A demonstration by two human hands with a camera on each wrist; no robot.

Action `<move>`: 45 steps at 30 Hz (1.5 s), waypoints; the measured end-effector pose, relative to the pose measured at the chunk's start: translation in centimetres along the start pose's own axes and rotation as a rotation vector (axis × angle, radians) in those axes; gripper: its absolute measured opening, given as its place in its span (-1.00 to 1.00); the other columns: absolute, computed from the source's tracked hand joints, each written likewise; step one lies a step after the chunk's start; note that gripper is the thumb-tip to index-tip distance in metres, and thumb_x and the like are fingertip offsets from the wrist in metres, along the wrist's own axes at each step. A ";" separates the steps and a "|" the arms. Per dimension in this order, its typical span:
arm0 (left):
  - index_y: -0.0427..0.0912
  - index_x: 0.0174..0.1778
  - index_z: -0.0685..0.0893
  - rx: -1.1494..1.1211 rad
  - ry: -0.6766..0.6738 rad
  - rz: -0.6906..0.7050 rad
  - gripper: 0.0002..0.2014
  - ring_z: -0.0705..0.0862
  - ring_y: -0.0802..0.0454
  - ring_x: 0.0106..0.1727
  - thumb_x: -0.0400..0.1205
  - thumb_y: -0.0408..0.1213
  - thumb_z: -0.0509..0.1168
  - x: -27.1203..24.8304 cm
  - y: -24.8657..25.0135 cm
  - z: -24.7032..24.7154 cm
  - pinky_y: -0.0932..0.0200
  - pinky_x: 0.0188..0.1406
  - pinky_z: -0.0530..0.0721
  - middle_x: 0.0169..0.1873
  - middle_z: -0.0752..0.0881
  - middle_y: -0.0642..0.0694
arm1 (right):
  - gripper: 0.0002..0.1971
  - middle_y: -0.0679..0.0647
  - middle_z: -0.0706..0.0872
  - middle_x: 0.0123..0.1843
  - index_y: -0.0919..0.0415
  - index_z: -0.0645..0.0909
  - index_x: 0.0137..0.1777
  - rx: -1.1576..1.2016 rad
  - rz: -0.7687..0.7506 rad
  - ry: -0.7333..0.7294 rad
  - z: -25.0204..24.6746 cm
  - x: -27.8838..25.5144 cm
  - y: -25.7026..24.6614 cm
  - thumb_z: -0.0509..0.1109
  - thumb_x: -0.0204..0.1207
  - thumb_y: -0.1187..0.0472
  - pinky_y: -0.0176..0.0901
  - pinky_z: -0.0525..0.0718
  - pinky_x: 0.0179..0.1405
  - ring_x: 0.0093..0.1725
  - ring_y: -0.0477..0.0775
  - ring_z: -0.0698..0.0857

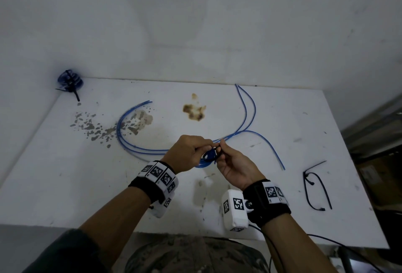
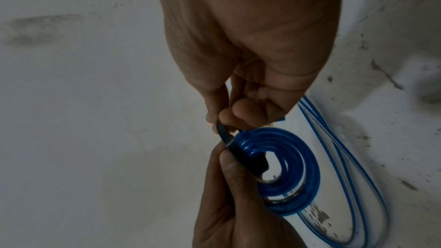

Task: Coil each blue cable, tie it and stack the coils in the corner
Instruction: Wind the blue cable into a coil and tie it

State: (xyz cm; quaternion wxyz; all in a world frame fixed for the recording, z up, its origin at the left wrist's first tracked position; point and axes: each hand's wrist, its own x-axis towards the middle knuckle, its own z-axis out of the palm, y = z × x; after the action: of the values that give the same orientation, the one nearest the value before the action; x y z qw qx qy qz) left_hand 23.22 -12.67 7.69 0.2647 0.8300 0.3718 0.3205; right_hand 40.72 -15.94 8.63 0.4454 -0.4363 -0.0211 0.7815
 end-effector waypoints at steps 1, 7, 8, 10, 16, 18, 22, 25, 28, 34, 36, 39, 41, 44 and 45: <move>-0.22 0.01 0.81 -0.023 0.005 -0.025 -0.84 0.54 0.17 -0.37 0.65 -0.42 0.31 -0.1 -0.1 0.0 0.46 -0.24 0.50 -0.34 0.74 -0.04 | -0.82 0.06 0.71 -0.32 0.30 0.68 -0.08 -0.006 -0.004 -0.001 0.1 0.0 0.0 0.40 0.63 0.18 -0.46 0.61 -0.50 -0.47 -0.18 0.61; -0.18 -0.04 0.82 -0.154 -0.024 -0.251 -0.82 0.76 0.00 -0.26 0.67 -0.36 0.29 -0.7 -0.9 0.0 -0.07 -0.15 0.75 -0.27 0.81 -0.08 | -0.84 0.09 0.71 -0.30 0.31 0.69 -0.08 -0.049 -0.121 -0.009 0.2 -0.4 -0.1 0.37 0.64 0.23 -0.45 0.64 -0.43 -0.43 -0.15 0.63; -0.20 -0.03 0.82 -0.173 -0.025 -0.284 -0.83 0.77 0.02 -0.26 0.68 -0.38 0.30 -0.7 -1.0 0.0 -0.08 -0.13 0.76 -0.26 0.82 -0.09 | -0.85 0.10 0.71 -0.29 0.31 0.70 -0.08 -0.056 -0.143 -0.014 0.2 -0.5 0.0 0.37 0.63 0.23 -0.45 0.65 -0.42 -0.42 -0.14 0.63; -0.22 -0.04 0.83 -0.198 -0.016 -0.325 -0.83 0.78 0.03 -0.26 0.67 -0.41 0.30 -0.7 -1.0 0.0 -0.08 -0.11 0.78 -0.26 0.82 -0.11 | -0.85 0.09 0.72 -0.28 0.31 0.70 -0.07 -0.073 -0.164 -0.029 0.2 -0.6 0.1 0.38 0.61 0.23 -0.44 0.66 -0.40 -0.39 -0.14 0.64; -0.20 -0.11 0.82 -0.204 0.062 -0.309 -0.81 0.74 0.14 -0.28 0.66 -0.43 0.29 -0.7 -0.1 0.2 0.11 -0.15 0.74 -0.32 0.80 -0.06 | -0.83 0.01 0.71 -0.30 0.21 0.71 -0.05 -0.132 -0.122 -0.026 0.6 -1.1 0.1 0.37 0.64 0.13 -0.39 0.59 -0.51 -0.45 -0.16 0.61; -0.19 -0.09 0.82 -0.208 0.068 -0.293 -0.82 0.74 0.11 -0.27 0.66 -0.42 0.29 -0.7 -0.1 0.4 0.09 -0.16 0.73 -0.31 0.80 -0.06 | -0.83 0.00 0.71 -0.30 0.19 0.72 -0.02 -0.137 -0.121 -0.024 0.5 -1.1 0.2 0.38 0.63 0.10 -0.39 0.55 -0.52 -0.44 -0.15 0.60; -0.20 -0.02 0.84 -0.202 0.075 -0.275 -0.81 0.75 0.20 -0.23 0.63 -0.36 0.29 -0.9 -0.2 0.4 0.20 -0.14 0.73 -0.25 0.83 -0.04 | -0.76 -0.02 0.69 -0.30 0.22 0.70 0.10 -0.161 -0.129 -0.020 0.5 -1.2 0.5 0.35 0.66 0.06 -0.38 0.53 -0.54 -0.45 -0.15 0.57; -0.22 -0.01 0.83 -0.201 0.069 -0.275 -0.83 0.74 0.27 -0.23 0.64 -0.41 0.32 -1.2 -0.4 0.5 0.29 -0.14 0.70 -0.24 0.82 -0.01 | -0.73 0.01 0.65 -0.30 0.28 0.71 0.09 -0.174 -0.166 0.017 0.4 -0.9 0.6 0.35 0.66 0.07 -0.39 0.57 -0.50 -0.44 -0.15 0.53; -0.21 -0.02 0.84 -0.196 0.063 -0.278 -0.83 0.73 0.26 -0.25 0.64 -0.44 0.33 -1.2 -0.2 0.3 0.33 -0.16 0.66 -0.25 0.81 0.03 | -0.74 0.07 0.60 -0.25 0.24 0.73 0.05 -0.158 -0.148 0.021 0.5 -0.9 0.6 0.39 0.63 0.04 -0.39 0.59 -0.50 -0.45 -0.13 0.52; -0.06 -0.14 0.81 -0.206 0.069 -0.266 -0.79 0.72 -0.11 -0.28 0.63 -0.35 0.26 -0.3 0.3 -0.6 -0.07 -0.19 0.71 -0.31 0.80 -0.08 | -0.83 0.12 0.69 -0.19 0.23 0.69 -0.04 -0.100 -0.031 -0.025 1.0 -0.8 -0.5 0.41 0.63 0.11 -0.40 0.63 -0.53 -0.49 -0.12 0.63; -0.17 -0.13 0.82 -0.196 0.089 -0.282 -0.80 0.72 -0.16 -0.28 0.62 -0.33 0.26 -0.1 0.1 -0.6 -0.14 -0.20 0.69 -0.32 0.80 -0.10 | -0.83 0.10 0.68 -0.21 0.22 0.68 -0.06 -0.148 -0.050 -0.023 1.5 -0.6 -0.7 0.38 0.66 0.13 -0.37 0.61 -0.51 -0.47 -0.11 0.63; -0.19 -0.10 0.83 -0.206 0.097 -0.284 -0.80 0.74 -0.18 -0.26 0.62 -0.35 0.27 -0.1 0.0 -0.7 -0.16 -0.17 0.71 -0.30 0.81 -0.10 | -0.80 0.07 0.71 -0.21 0.20 0.69 -0.03 -0.358 -0.168 0.021 2.2 -0.4 -0.8 0.32 0.70 0.11 -0.28 0.50 -0.50 -0.41 -0.09 0.60; -0.17 -0.09 0.84 -0.212 0.105 -0.287 -0.79 0.74 -0.15 -0.25 0.62 -0.34 0.26 -0.2 0.1 -0.8 -0.15 -0.15 0.71 -0.30 0.81 -0.08 | -0.80 0.11 0.72 -0.18 0.23 0.68 0.03 -0.467 -0.259 0.074 2.6 -0.3 -0.6 0.32 0.71 0.10 -0.24 0.44 -0.50 -0.42 -0.05 0.57; -0.21 -0.10 0.83 -0.218 0.121 -0.279 -0.79 0.73 -0.12 -0.26 0.62 -0.35 0.25 0.0 0.5 -0.7 -0.10 -0.16 0.71 -0.30 0.81 -0.10 | -0.78 0.15 0.72 -0.25 0.24 0.60 0.10 -0.559 -0.407 0.190 3.1 0.0 -0.2 0.39 0.67 0.07 -0.23 0.41 -0.56 -0.51 -0.04 0.51; -0.21 -0.10 0.83 -0.215 0.125 -0.274 -0.79 0.73 -0.12 -0.27 0.62 -0.36 0.25 0.0 0.6 -0.6 -0.09 -0.17 0.71 -0.30 0.81 -0.12 | -0.77 0.11 0.73 -0.29 0.22 0.59 0.08 -0.590 -0.447 0.225 3.2 0.0 -0.1 0.41 0.64 0.05 -0.24 0.42 -0.57 -0.53 -0.05 0.51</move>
State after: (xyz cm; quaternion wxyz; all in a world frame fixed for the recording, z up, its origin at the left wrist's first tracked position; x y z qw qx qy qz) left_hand 23.02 -12.88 8.50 0.3693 0.7171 0.4607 0.3703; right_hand 38.55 -14.72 10.63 0.4596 -0.6134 -0.2905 0.5728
